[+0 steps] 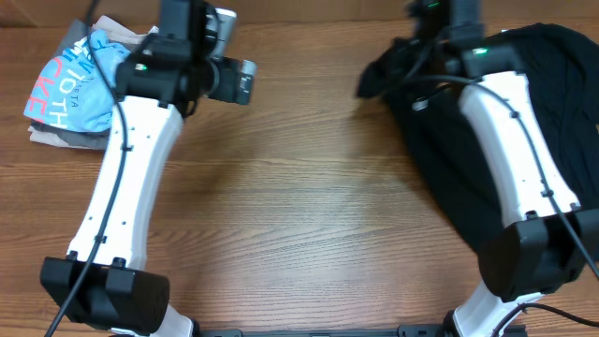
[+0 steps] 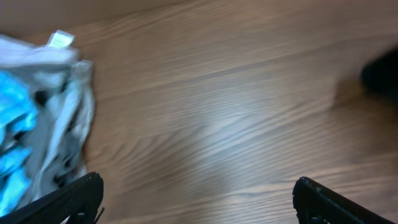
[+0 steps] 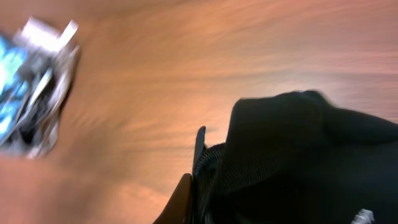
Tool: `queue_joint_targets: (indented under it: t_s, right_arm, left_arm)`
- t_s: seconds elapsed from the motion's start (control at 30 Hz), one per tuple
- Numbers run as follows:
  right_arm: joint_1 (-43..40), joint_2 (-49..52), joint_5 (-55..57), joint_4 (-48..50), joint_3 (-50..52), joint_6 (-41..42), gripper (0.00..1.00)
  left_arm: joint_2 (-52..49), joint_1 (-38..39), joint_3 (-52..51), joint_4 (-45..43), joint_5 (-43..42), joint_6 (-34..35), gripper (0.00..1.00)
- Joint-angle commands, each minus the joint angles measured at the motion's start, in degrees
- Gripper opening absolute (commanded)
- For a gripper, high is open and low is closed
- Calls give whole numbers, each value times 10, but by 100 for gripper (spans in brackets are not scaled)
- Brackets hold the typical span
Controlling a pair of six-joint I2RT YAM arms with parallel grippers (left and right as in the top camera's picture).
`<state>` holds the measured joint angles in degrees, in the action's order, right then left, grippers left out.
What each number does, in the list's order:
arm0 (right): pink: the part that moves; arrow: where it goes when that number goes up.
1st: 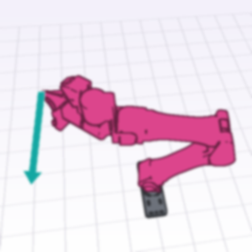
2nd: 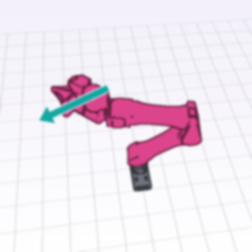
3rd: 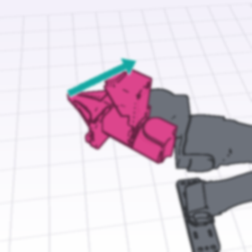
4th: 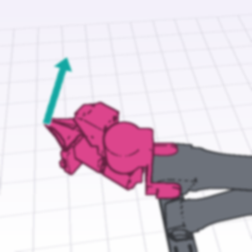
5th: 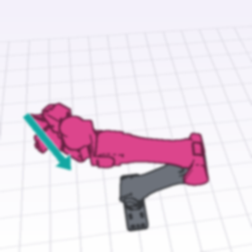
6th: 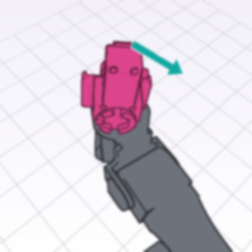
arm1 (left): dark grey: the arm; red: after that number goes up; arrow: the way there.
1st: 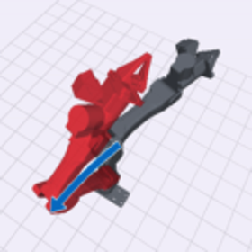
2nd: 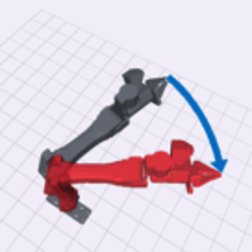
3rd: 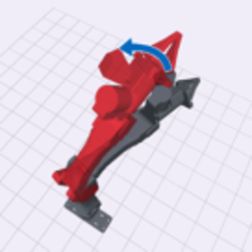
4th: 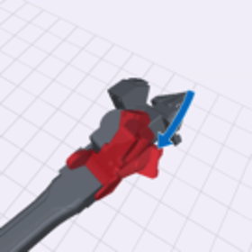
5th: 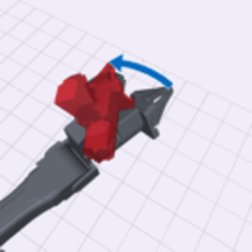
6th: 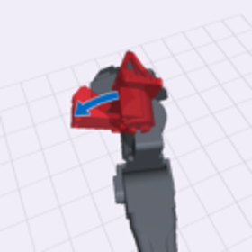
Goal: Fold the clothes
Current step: 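Drag the black t-shirt with the right gripper toward the table center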
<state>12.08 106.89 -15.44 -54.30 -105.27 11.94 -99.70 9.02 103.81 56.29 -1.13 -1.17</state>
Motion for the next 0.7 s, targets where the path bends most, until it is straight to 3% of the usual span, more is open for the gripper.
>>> queue_joint_targets:
  t_s: [0.0,0.27,0.5,0.67]
  right_arm:
    - [73,-9,-29,-10,-13,-4,4]
    - [214,-31,-87,-23,-14,-20,4]
    - [274,-122,-83,-61,-21,-35,4]
    - [301,-148,-20,-99,-19,-35,4]
  left_arm:
    - [2,-46,25,19,17,34,100]
    - [3,-126,25,41,10,53,99]
    - [15,-139,25,52,0,55,98]
    - [40,-139,25,52,0,55,98]
